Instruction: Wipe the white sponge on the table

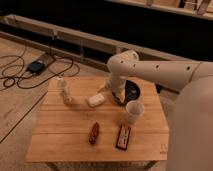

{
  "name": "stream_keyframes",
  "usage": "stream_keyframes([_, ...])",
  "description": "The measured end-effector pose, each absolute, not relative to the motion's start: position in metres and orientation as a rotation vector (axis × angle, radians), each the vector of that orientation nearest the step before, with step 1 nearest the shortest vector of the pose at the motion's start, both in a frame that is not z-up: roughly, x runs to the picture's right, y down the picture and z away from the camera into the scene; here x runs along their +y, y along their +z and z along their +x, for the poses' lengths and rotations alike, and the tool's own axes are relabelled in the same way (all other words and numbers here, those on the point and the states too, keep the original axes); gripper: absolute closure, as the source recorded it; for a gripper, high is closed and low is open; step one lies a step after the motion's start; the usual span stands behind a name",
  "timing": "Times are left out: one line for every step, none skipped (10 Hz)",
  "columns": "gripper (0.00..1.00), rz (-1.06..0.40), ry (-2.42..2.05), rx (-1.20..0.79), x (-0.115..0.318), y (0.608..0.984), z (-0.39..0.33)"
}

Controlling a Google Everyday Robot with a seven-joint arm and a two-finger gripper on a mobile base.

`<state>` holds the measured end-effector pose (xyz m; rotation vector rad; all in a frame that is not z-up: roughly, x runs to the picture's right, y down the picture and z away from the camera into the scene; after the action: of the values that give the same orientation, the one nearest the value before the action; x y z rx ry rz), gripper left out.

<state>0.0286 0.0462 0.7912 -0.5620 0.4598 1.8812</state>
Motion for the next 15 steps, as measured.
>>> stream_keyframes([0.2,-0.58,1.848,0.468,0.046,0.806,0.021])
stream_keyframes([0.2,-0.597,1.83,0.478,0.045,0.818,0.015])
stream_keyframes([0.2,-0.612,1.822,0.487,0.044,0.828,0.011])
stream_keyframes([0.2,-0.634,1.819,0.503,0.044,0.84,0.007])
stream_keyframes([0.2,-0.66,1.834,0.521,0.043,0.851,0.003])
stream_keyframes([0.2,-0.678,1.851,0.532,0.042,0.857,0.0])
stream_keyframes([0.2,-0.704,1.881,0.544,0.039,0.862,-0.006])
stream_keyframes([0.2,-0.726,1.915,0.556,0.037,0.864,-0.012])
stream_keyframes([0.2,-0.741,1.941,0.563,0.035,0.865,-0.018])
stream_keyframes([0.2,-0.755,1.977,0.575,0.032,0.866,-0.026])
stream_keyframes([0.2,-0.764,2.018,0.587,0.029,0.867,-0.036])
stream_keyframes([0.2,-0.766,2.05,0.593,0.026,0.869,-0.046])
stream_keyframes([0.2,-0.763,2.07,0.598,0.025,0.871,-0.054])
stream_keyframes([0.2,-0.76,2.089,0.607,0.027,0.875,-0.065])
stream_keyframes([0.2,-0.757,2.107,0.623,0.031,0.878,-0.076])
